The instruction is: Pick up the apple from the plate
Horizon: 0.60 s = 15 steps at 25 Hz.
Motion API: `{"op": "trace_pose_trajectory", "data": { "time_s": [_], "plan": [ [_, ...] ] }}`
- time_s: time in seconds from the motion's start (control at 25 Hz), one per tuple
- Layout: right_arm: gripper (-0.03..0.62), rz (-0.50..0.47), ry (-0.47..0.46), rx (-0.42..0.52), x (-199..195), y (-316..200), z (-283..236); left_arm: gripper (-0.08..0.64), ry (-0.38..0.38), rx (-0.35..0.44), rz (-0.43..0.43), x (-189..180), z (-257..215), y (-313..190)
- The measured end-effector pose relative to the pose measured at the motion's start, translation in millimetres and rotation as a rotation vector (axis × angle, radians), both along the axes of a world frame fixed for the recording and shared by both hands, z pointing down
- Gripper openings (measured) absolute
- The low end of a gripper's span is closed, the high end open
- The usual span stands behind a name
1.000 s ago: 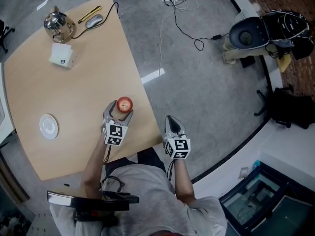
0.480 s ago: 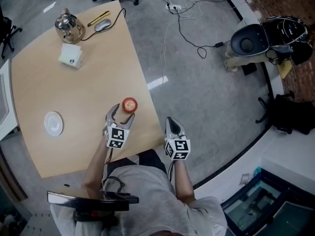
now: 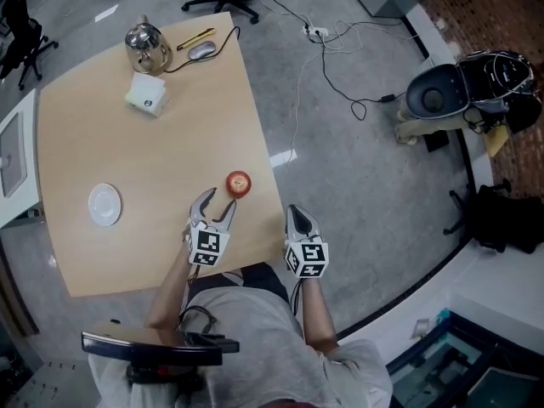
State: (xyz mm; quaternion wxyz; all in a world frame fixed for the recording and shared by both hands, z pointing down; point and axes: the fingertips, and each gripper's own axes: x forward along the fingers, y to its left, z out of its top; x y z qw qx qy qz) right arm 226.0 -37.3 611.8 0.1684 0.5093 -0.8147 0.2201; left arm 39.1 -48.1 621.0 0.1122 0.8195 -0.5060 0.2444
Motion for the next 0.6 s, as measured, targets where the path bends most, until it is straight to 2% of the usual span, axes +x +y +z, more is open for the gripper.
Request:
{"op": "trace_pose_trajectory", "data": {
  "time_s": [0.6],
  "plan": [
    [0.006, -0.134, -0.017, 0.063, -67, -5, -24, 0.168, 0.014, 0.129, -0.141, -60, -60, 20]
  ]
}}
